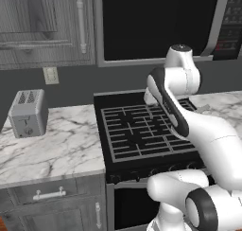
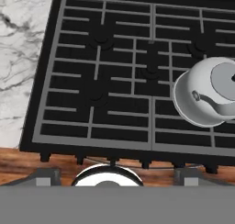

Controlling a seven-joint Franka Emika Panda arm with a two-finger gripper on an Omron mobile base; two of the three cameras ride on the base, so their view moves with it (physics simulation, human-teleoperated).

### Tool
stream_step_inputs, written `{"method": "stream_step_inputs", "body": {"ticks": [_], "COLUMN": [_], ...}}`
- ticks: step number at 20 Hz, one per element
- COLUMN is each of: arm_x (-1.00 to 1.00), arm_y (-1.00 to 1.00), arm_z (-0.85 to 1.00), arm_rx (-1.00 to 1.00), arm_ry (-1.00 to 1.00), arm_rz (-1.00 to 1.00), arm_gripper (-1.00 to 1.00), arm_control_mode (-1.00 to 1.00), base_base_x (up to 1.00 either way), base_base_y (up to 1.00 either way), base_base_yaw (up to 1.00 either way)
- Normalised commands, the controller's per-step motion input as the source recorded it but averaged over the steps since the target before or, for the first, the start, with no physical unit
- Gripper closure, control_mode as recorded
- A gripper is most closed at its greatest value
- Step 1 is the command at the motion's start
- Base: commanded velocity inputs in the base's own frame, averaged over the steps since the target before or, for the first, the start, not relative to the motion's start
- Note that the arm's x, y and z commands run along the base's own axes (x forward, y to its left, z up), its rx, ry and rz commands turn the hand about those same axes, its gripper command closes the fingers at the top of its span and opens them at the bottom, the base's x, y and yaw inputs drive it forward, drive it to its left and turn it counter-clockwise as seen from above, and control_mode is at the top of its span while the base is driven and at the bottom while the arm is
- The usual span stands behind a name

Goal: The kettle is done boiling. Turn off the stove, then wait for 300 timesteps before moving the kettle to the dining table.

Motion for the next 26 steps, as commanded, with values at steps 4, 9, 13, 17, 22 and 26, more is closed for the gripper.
{"method": "stream_step_inputs", "body": {"ticks": [4,9,13,17,22,26], "arm_x": [-0.1,-0.07,-0.09,-0.14,-0.16,-0.21], "arm_y": [-0.31,-0.41,-0.44,-0.46,-0.46,-0.47], "arm_z": [0.05,0.08,0.07,0.05,0.07,0.08], "arm_rx": [0.03,0.04,0.05,0.06,0.05,0.05], "arm_ry": [-0.08,-0.04,-0.04,-0.06,-0.07,-0.1], "arm_rz": [-0.03,-0.05,-0.05,-0.06,-0.05,-0.04], "arm_gripper": [-1.0,-1.0,-1.0,-1.0,-1.0,-1.0], "arm_control_mode": [-1.0,-1.0,-1.0,-1.0,-1.0,-1.0], "base_base_x": [0.0,0.0,0.0,0.0,0.0,0.0], "base_base_y": [0.0,0.0,0.0,0.0,0.0,0.0], "base_base_yaw": [0.0,0.0,0.0,0.0,0.0,0.0]}}
